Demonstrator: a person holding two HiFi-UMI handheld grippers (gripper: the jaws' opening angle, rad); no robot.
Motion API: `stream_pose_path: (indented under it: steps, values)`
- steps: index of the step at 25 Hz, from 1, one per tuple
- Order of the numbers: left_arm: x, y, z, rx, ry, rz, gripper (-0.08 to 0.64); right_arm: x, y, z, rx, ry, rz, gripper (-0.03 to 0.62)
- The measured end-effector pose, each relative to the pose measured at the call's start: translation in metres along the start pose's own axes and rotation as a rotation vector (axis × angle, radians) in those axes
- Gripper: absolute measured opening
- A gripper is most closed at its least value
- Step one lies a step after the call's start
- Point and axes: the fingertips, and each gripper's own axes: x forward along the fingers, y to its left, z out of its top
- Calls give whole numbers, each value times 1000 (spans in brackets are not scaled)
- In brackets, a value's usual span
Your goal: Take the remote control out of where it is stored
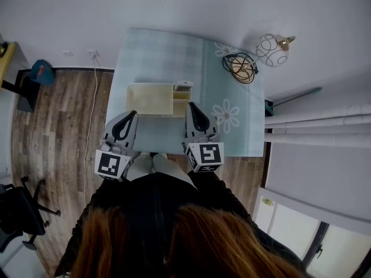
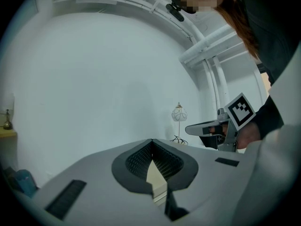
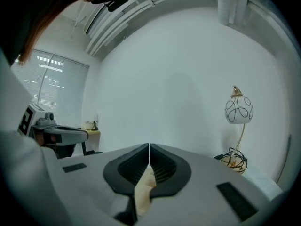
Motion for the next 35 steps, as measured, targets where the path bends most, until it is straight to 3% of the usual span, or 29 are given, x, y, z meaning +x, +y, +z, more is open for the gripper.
stream_pose_path:
  steps: [6, 14, 23, 35]
  values:
    - [-3, 2, -1, -2, -9, 4, 6, 21, -12, -20, 8, 65, -43, 24]
    - [-8, 4, -2, -3, 0, 14, 6, 54, -22, -56, 49, 171, -88, 179]
    - [-13, 6, -2, -5, 3, 21, 6, 78, -27, -78, 103, 226, -152, 235]
    - [-22, 19, -5, -6, 11, 60, 6, 99, -35, -93, 101, 268, -217, 256]
